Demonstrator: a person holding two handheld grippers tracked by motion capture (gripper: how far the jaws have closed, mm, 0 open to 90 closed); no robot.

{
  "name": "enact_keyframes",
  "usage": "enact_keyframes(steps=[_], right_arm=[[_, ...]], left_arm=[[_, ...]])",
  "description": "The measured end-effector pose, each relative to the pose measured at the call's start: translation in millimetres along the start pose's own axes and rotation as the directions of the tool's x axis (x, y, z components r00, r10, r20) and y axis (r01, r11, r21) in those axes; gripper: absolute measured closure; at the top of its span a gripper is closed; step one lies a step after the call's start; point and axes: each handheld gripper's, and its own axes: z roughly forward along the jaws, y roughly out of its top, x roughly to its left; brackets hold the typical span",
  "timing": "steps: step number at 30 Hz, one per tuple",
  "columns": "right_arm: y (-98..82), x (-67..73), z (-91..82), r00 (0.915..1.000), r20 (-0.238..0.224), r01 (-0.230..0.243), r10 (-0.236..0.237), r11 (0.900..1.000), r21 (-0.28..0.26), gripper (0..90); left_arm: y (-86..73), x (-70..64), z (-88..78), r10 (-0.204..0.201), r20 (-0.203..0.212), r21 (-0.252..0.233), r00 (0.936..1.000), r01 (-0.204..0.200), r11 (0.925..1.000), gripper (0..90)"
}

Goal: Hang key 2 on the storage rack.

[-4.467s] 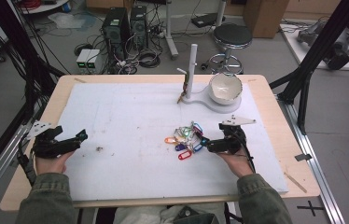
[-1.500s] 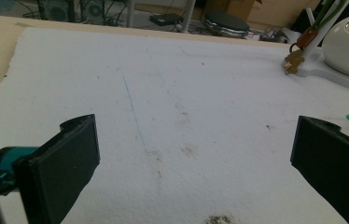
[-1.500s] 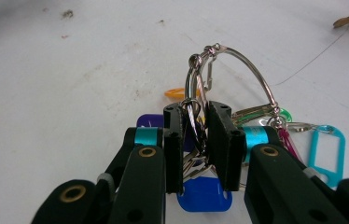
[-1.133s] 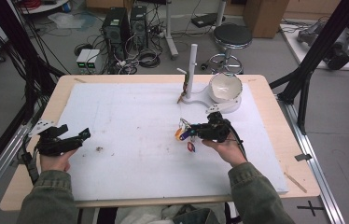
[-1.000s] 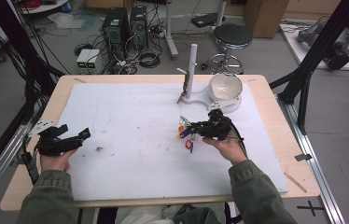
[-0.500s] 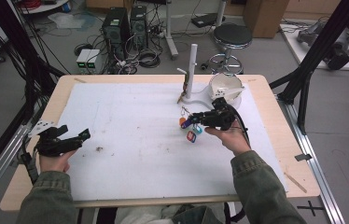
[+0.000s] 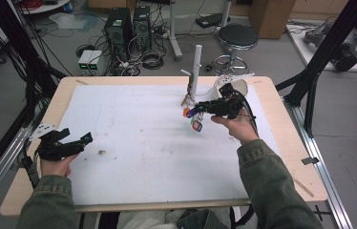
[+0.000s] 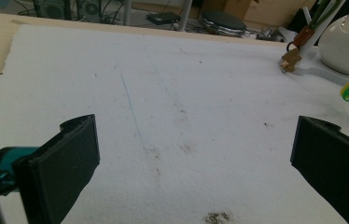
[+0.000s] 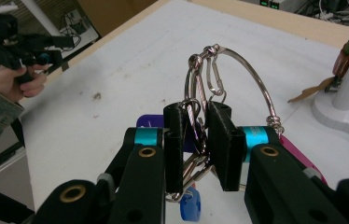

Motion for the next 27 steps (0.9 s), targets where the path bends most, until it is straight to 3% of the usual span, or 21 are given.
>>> enact_keyframes(steps=[12, 27], right_arm=[[36.3, -9.8, -14.8, 0.9999, 0.009, -0.013, 0.013, 1.0, -0.009, 76.3], [63.1, -28.0, -9.5, 0.9995, -0.004, -0.031, 0.031, 0.999, -0.022, 76.2]], left_arm=[[0.0, 0.6, -0.1, -0.002, -0.002, 0.0, 1.0, 0.002, 1.0, 1.7], [-0.2, 1.7, 1.5, -0.008, 0.0, -0.002, 1.0, 0.008, 1.0, 1.7]])
